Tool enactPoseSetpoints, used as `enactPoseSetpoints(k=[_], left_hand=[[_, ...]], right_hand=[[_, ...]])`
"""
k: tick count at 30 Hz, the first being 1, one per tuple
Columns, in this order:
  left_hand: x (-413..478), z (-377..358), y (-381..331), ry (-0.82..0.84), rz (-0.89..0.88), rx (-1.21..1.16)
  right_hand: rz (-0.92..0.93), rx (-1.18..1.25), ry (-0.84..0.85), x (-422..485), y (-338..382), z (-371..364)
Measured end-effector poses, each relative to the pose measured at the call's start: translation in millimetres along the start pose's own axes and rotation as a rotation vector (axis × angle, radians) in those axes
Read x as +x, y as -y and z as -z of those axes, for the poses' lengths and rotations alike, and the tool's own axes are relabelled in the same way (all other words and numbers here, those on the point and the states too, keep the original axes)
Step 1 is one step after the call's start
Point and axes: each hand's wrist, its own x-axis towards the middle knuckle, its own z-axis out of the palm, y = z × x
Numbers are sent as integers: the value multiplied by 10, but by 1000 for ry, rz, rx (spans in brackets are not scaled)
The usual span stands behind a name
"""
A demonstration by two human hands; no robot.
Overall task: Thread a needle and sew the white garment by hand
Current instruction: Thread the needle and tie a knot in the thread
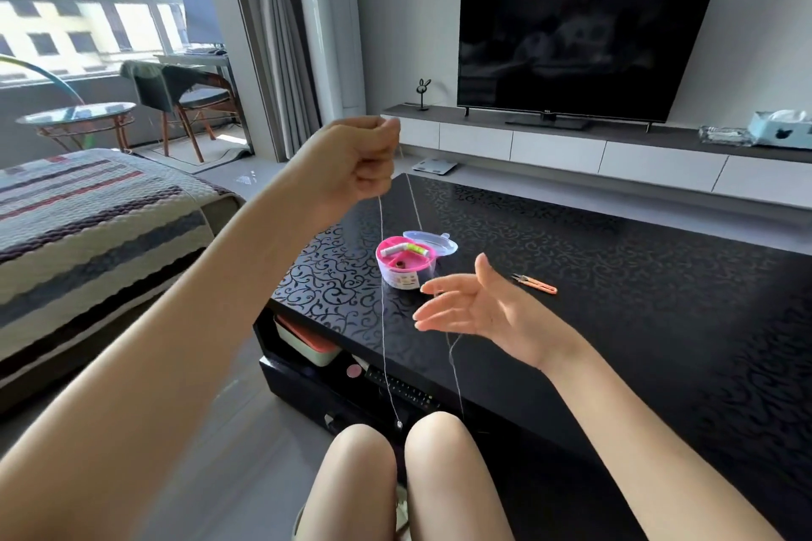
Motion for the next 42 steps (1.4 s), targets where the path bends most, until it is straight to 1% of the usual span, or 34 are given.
enactPoseSetpoints(k=[3, 8, 11, 15, 21, 24, 26, 29, 32, 34, 39, 42], left_hand=[[26, -89, -121, 13, -8, -67], [156, -60, -316, -72, -43, -74], [239, 84, -410, -160, -61, -123], [285, 373, -448, -287, -74, -196], [193, 908, -282, -382, -58, -150], [57, 1167, -114, -447, -29, -127], [-21, 1336, 36, -484, 7, -120], [-129, 1542, 264, -554, 54, -155], [-209, 1707, 477, -626, 86, -191], [-226, 1812, 629, -669, 115, -161], [-262, 1913, 921, -753, 158, -162], [-335, 1963, 1017, -788, 166, -142]], right_hand=[[-91, 32, 33, 99, -252, -36], [-218, 26, 35, 175, -617, -146], [-220, -19, 26, 129, -688, -132], [-192, -213, -6, 14, -681, -54], [-208, -243, -76, -214, -566, 138], [-195, -231, -149, -394, -510, 326], [-175, -201, -227, -526, -497, 484], [-168, -164, -332, -721, -461, 709], [-186, -188, -469, -869, -426, 877], [-207, -212, -556, -925, -410, 941], [-241, -249, -673, -930, -317, 994], [-222, -187, -745, -975, -229, 1055]])
